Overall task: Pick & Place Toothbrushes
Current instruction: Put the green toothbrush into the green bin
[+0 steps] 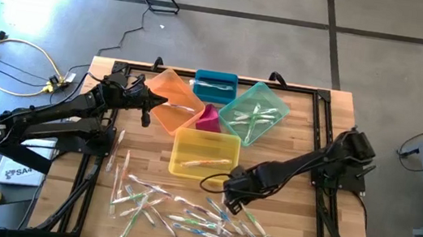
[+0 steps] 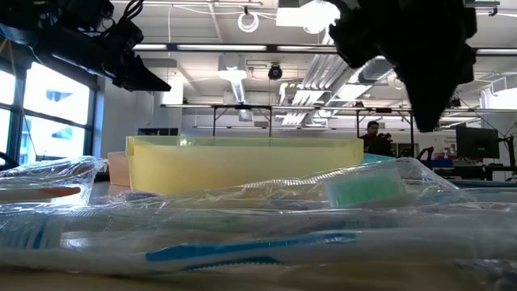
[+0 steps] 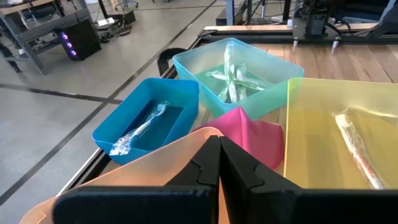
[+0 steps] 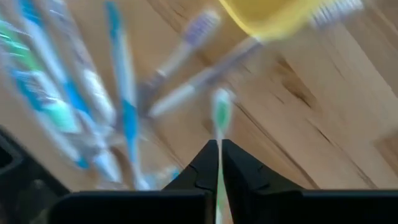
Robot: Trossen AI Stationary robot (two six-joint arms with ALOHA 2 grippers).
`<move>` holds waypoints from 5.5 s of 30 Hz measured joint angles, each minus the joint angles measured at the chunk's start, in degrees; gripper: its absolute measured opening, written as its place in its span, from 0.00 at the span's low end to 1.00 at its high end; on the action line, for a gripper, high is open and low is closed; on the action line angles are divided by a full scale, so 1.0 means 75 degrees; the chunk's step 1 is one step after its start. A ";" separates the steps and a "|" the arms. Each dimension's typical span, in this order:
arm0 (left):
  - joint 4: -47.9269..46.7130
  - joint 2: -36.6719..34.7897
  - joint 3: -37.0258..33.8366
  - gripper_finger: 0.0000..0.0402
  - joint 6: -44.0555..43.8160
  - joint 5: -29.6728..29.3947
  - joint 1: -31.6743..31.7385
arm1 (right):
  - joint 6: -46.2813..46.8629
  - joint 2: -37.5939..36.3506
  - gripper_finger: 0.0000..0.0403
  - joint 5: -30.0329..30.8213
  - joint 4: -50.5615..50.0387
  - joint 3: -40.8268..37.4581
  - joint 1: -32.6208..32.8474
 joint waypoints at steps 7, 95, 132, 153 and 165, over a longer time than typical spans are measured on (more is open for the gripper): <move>0.0000 0.0000 0.0003 0.00 -0.0001 -0.0003 -0.0001 | 0.0035 0.0073 0.25 -0.0016 -0.0112 0.0000 -0.0006; -0.0105 0.0001 0.0003 0.00 -0.0006 -0.0003 0.0000 | -0.0545 -0.0112 0.02 0.1031 0.0854 -0.0725 0.0341; -0.0114 0.0000 0.0003 0.00 -0.0006 -0.0003 -0.0003 | -0.4551 -0.2069 0.02 0.3398 0.0205 -0.0711 -0.2385; -0.0114 0.0003 0.0003 0.00 0.0198 -0.0006 0.0000 | -0.9379 -0.2069 0.02 0.4112 0.3494 -0.0711 -0.4576; -0.0112 0.0002 0.0003 0.00 0.0198 -0.0006 -0.0001 | -0.9648 -0.2040 0.02 0.4105 0.3634 -0.0711 -0.5059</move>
